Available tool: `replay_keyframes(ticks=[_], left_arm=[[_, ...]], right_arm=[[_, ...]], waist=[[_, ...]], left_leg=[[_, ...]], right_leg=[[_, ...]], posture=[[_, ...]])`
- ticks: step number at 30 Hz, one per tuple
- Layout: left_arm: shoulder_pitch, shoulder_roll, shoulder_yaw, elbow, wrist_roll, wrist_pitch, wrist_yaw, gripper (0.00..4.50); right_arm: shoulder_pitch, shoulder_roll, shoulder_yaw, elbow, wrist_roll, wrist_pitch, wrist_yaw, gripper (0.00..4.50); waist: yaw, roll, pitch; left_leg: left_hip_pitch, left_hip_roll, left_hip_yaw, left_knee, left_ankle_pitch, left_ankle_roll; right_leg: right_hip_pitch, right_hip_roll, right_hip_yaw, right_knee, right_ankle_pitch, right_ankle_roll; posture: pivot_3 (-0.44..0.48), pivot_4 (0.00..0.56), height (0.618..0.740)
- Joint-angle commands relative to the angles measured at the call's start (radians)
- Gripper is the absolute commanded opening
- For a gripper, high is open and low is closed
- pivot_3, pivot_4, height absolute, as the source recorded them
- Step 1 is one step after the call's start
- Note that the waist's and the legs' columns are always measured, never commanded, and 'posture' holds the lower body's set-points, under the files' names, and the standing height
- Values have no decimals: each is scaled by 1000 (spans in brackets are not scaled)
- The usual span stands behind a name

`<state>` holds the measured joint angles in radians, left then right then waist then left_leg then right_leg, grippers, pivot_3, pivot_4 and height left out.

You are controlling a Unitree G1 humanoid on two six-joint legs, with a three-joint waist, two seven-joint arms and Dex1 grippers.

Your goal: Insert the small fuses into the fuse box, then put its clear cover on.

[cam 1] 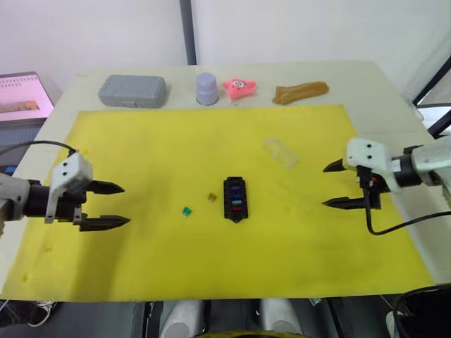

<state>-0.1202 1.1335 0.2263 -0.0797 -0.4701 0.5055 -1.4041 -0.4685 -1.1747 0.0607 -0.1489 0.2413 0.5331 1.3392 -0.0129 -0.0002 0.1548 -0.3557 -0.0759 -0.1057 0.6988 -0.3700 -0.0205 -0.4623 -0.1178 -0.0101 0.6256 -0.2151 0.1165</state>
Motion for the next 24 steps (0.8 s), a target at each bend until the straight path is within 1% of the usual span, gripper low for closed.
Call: replay_keyframes(ticks=[1, 4, 7, 9, 12, 14, 16, 18, 20, 24], left_arm=[[-1, 15, 32, -6, -8, -19, -4, 4500], [-23, 3, 13, -22, -20, -6, 6, 4500], [-71, -28, -43, -53, -34, 41, 32, 4500], [-100, -46, -80, -70, -41, 71, 35, 4500], [-146, -83, -115, -85, -88, 156, 49, 4500], [-184, -116, -132, -73, -128, 231, 65, 4500], [-236, -160, -146, -42, -209, 377, 84, 4500], [-270, -196, -175, -4, -262, 500, 87, 4500], [-302, -236, -191, 49, -292, 604, 117, 4500], [-326, -280, -219, 125, -317, 713, 136, 4500]], right_arm=[[6, -15, -39, -7, 4, -15, -8, 4478], [-9, 1, -32, -26, 9, -5, -19, 4478], [-52, 38, -13, -90, 43, 33, -25, 4478], [-92, 71, 10, -122, 57, 60, -31, 4478], [-158, 134, 43, -178, 92, 115, -45, 4478], [-196, 174, 70, -209, 107, 149, -57, 4478], [-236, 228, 112, -247, 118, 178, -75, 4478], [-270, 279, 154, -272, 117, 196, -93, 4478], [-294, 309, 182, -281, 115, 209, -101, 4478], [-328, 341, 214, -286, 117, 221, -107, 4478]], waist=[[0, 0, 0], [1, 0, 0], [1, 1, 1], [0, 1, 1], [-1, 1, 1], [-1, 1, 1], [0, 0, 1], [1, 0, 1], [1, 0, 1], [-2, 0, 1]], left_leg=[[0, 0, 0, 0, 0, 0], [0, 0, 0, 0, 0, 0], [0, 0, 0, 0, 0, 0], [0, 0, 0, 0, 0, 0], [0, 0, 0, 0, 0, 0], [0, 0, 0, 0, 0, 0], [0, 0, -1, 1, 0, 0], [0, 0, -1, 1, 0, 0], [0, -1, -1, 1, 0, 0], [0, -1, -2, 2, 0, 0]], right_leg=[[0, 0, 0, 0, 0, 0], [0, 0, 0, 0, 0, 0], [0, 0, 0, 0, 0, 0], [0, 0, 0, 0, 0, 0], [0, 0, 0, 1, 0, 0], [0, 0, 0, 1, 0, 0], [0, 0, 0, 1, 0, 0], [0, 0, 0, 1, 0, 0], [0, 0, 0, 3, 0, 0], [0, 0, 0, 4, 0, 0]], posture=[[0, 150, 740], [0, 150, 740], [0, 150, 740], [0, 150, 740], [0, 150, 740], [0, 150, 740], [0, 150, 740], [0, 150, 740], [0, 150, 740], [0, 150, 740]])
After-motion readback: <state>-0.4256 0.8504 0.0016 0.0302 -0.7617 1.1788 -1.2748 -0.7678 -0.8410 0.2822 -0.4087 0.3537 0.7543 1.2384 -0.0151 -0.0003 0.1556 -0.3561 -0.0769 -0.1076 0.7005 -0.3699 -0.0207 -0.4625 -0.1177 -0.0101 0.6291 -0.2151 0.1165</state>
